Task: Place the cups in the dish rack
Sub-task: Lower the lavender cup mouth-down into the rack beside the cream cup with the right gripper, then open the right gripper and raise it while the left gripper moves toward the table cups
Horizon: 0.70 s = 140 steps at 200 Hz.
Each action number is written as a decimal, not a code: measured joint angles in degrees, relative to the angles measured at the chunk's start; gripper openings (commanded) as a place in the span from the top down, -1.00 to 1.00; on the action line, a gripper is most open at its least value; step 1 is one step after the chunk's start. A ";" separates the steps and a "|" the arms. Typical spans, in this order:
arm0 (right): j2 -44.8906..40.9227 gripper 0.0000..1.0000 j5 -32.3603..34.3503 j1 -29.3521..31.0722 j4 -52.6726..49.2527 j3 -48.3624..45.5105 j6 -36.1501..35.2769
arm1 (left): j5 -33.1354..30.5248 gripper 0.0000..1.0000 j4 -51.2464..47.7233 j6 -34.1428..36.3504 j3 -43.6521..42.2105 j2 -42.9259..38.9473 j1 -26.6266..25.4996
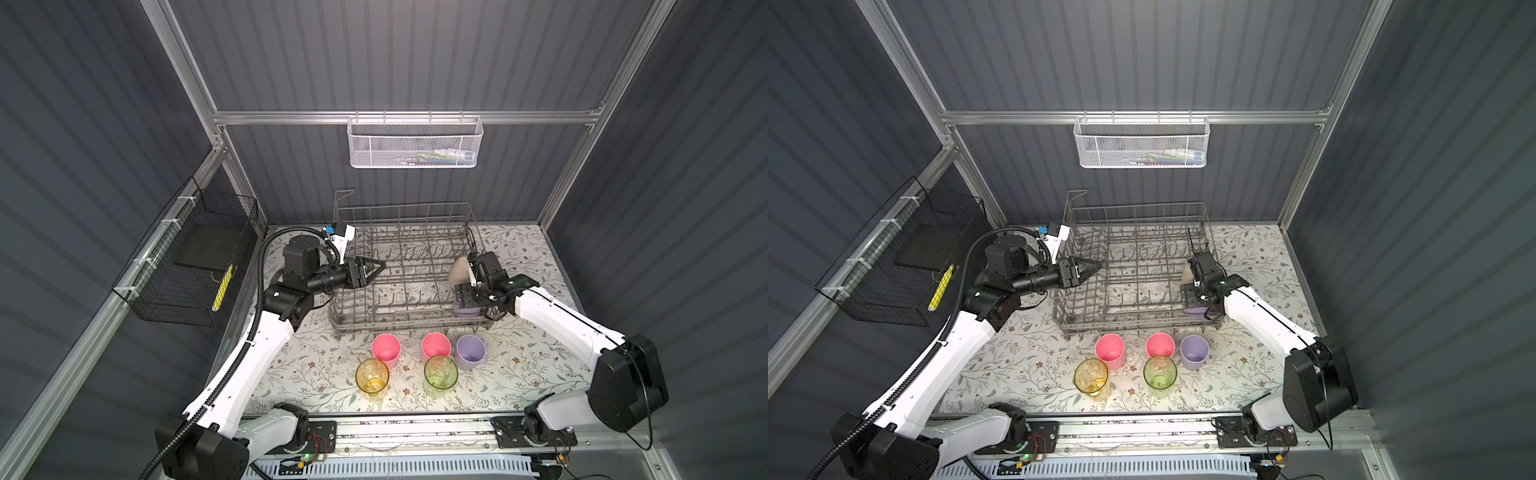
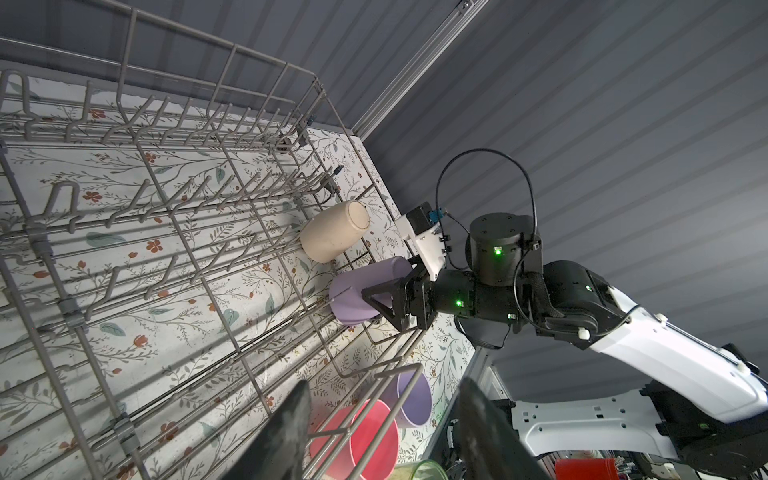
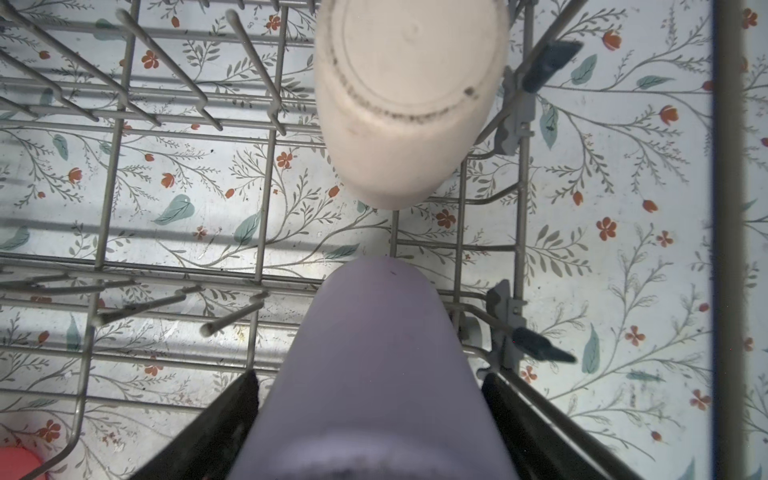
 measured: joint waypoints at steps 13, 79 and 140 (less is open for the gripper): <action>-0.79 -0.77 -0.11 0.02 -0.15 0.00 0.11 | 0.00 -0.14 -0.02 -0.02 -0.11 0.00 0.00; -7.80 -0.86 1.29 0.00 -2.08 0.09 0.59 | 0.00 -0.14 -0.02 -0.02 -0.31 -0.02 0.00; -18.75 -0.89 3.08 0.00 -3.10 1.25 0.57 | -1.05 -0.14 -2.95 1.18 -0.20 -1.64 0.00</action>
